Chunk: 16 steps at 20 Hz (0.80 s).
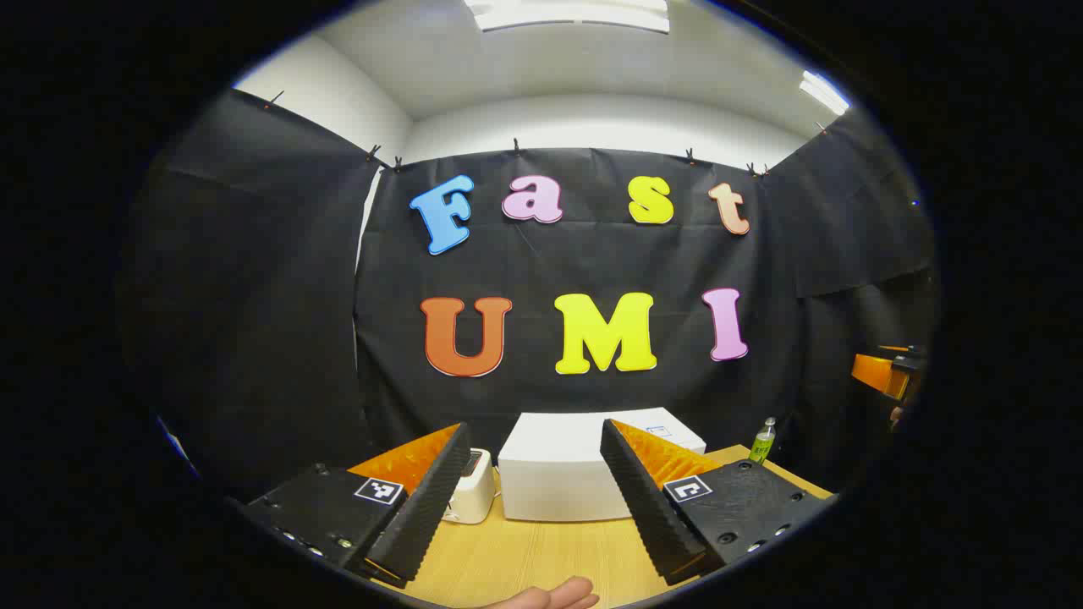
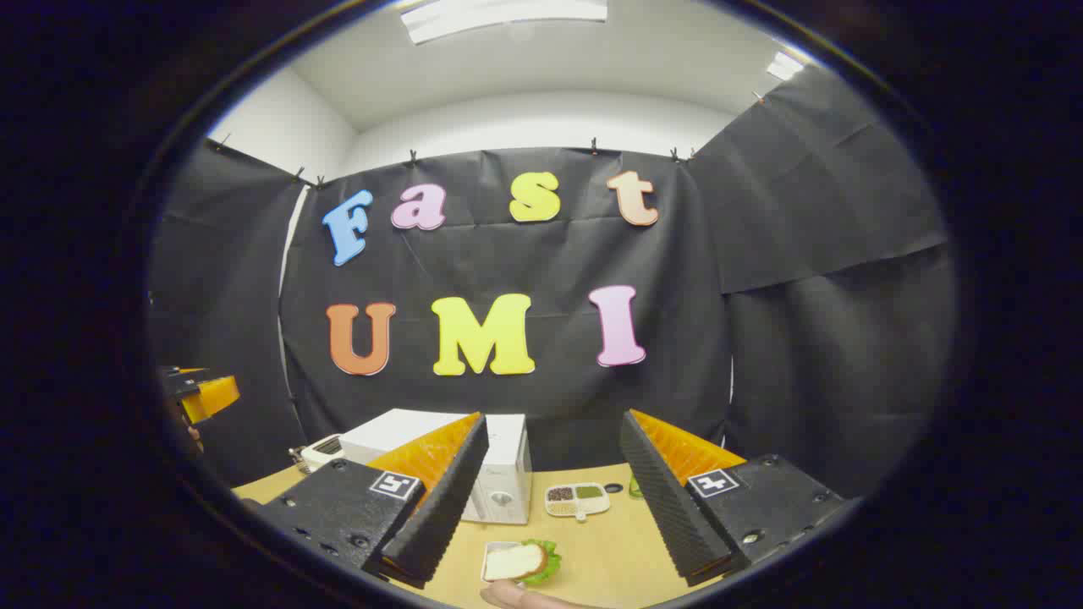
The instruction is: Open the microwave oven with the left hand, put the food in, and close the microwave oven.
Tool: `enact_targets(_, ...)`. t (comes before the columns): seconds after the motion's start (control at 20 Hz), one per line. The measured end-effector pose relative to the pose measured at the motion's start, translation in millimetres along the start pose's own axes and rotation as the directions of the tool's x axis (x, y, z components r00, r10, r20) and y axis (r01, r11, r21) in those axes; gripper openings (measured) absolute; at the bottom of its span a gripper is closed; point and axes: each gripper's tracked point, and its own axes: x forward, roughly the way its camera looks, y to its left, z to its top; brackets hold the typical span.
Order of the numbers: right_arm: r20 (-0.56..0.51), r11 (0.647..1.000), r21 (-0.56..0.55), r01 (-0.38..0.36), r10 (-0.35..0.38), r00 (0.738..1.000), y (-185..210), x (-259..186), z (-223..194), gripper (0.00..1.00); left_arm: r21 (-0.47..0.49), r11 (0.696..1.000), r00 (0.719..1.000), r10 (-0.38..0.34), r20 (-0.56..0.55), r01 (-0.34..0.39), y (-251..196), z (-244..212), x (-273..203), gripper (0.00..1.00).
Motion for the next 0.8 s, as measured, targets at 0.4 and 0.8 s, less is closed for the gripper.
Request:
enact_targets(0.4, 0.024, 1.000, 0.013, 0.001, -0.001, 1.000, -8, -12, 5, 0.90, -0.009, 1.000, 1.000, -0.020, 0.014, 0.020, -10, 7, -5, 0.95)
enact_targets(0.8, 0.049, 1.000, 0.013, -0.018, 0.017, 0.999, -12, -21, 7, 0.90, -0.014, 0.999, 0.999, -0.037, 0.006, 0.037, -29, -3, 6, 0.95)
